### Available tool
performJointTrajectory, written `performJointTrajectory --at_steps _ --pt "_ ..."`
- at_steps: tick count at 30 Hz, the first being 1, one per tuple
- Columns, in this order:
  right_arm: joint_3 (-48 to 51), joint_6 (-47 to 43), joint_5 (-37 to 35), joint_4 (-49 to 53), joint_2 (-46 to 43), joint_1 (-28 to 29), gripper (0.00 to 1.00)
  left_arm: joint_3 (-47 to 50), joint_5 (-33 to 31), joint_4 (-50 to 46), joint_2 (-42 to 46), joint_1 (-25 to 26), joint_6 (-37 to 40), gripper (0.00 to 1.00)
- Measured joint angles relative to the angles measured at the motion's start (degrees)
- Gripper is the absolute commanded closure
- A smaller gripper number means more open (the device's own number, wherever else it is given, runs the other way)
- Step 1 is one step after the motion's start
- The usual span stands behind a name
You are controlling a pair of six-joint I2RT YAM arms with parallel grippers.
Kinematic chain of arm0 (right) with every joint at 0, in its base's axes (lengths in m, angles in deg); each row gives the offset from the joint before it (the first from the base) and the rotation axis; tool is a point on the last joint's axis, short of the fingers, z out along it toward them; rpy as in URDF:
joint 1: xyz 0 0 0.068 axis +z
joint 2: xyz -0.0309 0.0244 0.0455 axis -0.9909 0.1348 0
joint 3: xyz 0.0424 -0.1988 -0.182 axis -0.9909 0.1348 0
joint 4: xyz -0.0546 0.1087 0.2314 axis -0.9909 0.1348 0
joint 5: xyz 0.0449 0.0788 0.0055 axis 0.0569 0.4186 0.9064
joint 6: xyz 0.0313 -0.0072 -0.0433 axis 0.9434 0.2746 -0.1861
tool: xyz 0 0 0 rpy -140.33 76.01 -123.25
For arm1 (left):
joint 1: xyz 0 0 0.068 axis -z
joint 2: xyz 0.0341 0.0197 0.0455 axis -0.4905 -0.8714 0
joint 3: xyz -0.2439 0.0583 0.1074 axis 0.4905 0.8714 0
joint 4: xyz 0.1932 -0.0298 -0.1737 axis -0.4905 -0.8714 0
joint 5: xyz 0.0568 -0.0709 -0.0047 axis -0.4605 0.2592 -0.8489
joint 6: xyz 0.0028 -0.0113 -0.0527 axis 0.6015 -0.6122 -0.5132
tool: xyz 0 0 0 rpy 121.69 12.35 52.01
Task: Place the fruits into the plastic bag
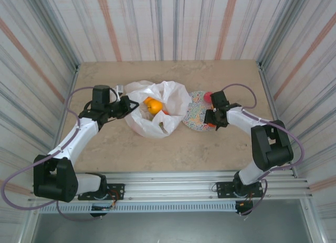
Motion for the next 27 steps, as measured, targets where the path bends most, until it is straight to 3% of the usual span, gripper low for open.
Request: performJointTrajectory --at_steps 7,17,27 --pt "0.0 0.0 0.7 -0.1 0.0 -0.3 0.50 0.0 0.0 0.0 0.0 0.0 0.0 1.00" --pt "-0.2 -0.4 7.0 -0.5 -9.8 0.7 0.50 0.0 0.0 0.0 0.0 0.0 0.0 1.00" --pt "-6.0 -0.9 11.8 -5.7 -15.2 11.5 0.49 0.0 0.0 0.0 0.0 0.0 0.0 1.00"
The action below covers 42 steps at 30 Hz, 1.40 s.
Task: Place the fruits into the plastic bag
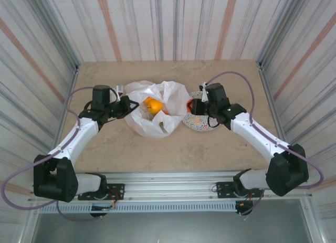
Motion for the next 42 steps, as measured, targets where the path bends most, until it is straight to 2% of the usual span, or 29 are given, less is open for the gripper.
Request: performJointTrajectory --at_steps 9,19,30,37,42 --pt "-9.9 -1.3 1.7 -2.6 11.9 5.3 0.50 0.0 0.0 0.0 0.0 0.0 0.0 1.00" --pt "-15.9 -1.0 3.4 -4.1 23.8 9.3 0.50 0.0 0.1 0.0 0.0 0.0 0.0 1.00" --pt "-24.8 5.5 6.0 -12.0 35.1 13.2 0.49 0.0 0.2 0.0 0.0 0.2 0.0 1.00" --pt "-27.0 9.6 6.0 -15.0 40.4 15.0 0.44 0.0 0.4 0.0 0.0 0.2 0.0 1.00" --pt "-28.2 10.8 7.0 -14.9 42.3 16.4 0.34 0.0 0.4 0.0 0.0 0.2 0.0 1.00"
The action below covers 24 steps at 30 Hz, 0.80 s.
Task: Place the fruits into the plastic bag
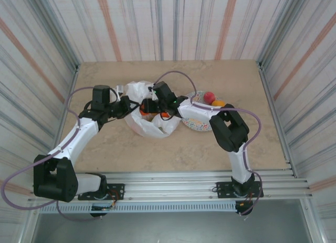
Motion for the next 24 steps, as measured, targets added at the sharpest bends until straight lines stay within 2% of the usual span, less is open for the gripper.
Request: performJointTrajectory --at_steps 10,24 --pt "0.2 0.0 1.2 0.4 -0.4 0.2 0.25 0.0 0.0 0.1 0.0 0.0 0.0 1.00" --pt "5.2 -1.7 2.4 1.9 -8.6 -2.2 0.22 0.0 0.0 0.1 0.0 0.0 0.0 1.00"
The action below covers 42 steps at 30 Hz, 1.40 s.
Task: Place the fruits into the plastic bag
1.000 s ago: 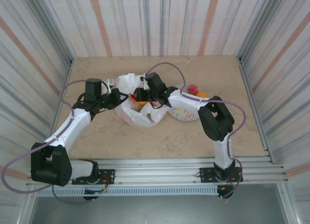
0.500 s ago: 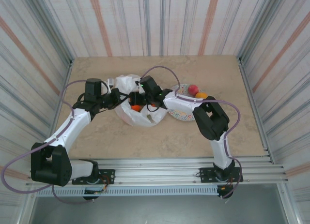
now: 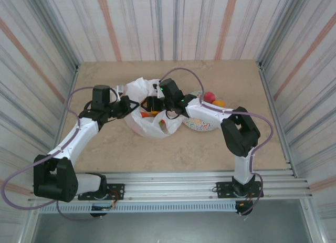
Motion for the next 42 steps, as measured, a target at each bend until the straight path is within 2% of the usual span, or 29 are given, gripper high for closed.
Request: performJointTrajectory --at_steps 9,22,25,28,33,42 --pt "8.0 -5.7 -3.3 5.3 -11.3 -2.7 0.20 0.0 0.0 0.0 0.0 0.0 0.0 1.00" --pt "23.4 -10.1 -4.3 3.6 -32.9 -8.6 0.20 0.0 0.0 0.0 0.0 0.0 0.0 1.00" --pt "24.3 -12.0 -8.8 6.5 -37.3 -11.3 0.18 0.0 0.0 0.0 0.0 0.0 0.0 1.00" --pt "24.4 -13.9 -14.3 10.0 -40.3 -16.7 0.17 0.0 0.0 0.0 0.0 0.0 0.0 1.00" --pt "26.8 -16.9 -21.8 14.6 -39.8 -27.4 0.15 0.0 0.0 0.0 0.0 0.0 0.0 1.00" --pt "25.5 -21.9 -26.8 19.8 -25.3 -30.0 0.12 0.0 0.0 0.0 0.0 0.0 0.0 1.00"
